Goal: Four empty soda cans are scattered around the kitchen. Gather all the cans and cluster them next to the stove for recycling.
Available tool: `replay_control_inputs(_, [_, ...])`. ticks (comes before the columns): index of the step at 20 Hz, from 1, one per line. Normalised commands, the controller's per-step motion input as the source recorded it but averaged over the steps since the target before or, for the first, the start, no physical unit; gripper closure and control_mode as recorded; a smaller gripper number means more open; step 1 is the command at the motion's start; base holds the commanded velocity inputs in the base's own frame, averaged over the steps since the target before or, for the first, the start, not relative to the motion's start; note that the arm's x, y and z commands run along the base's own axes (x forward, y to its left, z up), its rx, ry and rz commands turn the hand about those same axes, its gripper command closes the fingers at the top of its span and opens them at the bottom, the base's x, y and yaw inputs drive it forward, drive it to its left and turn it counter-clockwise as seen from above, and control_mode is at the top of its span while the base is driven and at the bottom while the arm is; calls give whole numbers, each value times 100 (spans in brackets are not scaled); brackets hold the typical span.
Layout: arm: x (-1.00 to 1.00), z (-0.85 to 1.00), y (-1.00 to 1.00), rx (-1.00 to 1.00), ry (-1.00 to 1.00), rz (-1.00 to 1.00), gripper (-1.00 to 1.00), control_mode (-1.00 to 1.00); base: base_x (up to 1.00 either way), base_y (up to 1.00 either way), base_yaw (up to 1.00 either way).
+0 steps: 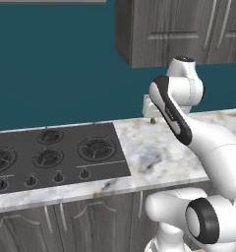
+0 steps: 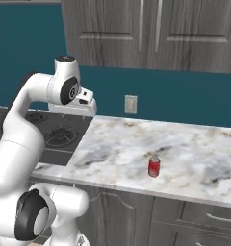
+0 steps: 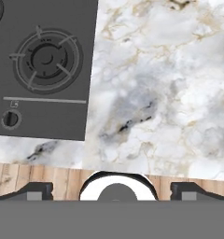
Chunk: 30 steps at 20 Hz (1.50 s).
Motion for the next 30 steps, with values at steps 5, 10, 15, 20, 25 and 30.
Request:
replay_control_inputs(5, [0, 0, 0, 0, 0, 0, -100, 100, -12, -43, 0])
replay_control_inputs(10, [0, 0, 0, 0, 0, 0, -100, 100, -9, -37, 0])
replay_control_inputs(15, [0, 0, 0, 0, 0, 0, -100, 100, -8, -35, 0])
replay_control_inputs(20, [0, 0, 0, 0, 0, 0, -100, 100, -6, -30, 0])
replay_control_inputs(25, [0, 0, 0, 0, 0, 0, -100, 100, -4, -24, 0])
replay_control_inputs(30, [-12, -24, -19, -1, -3, 0, -100, -100, -1, -4, 0])
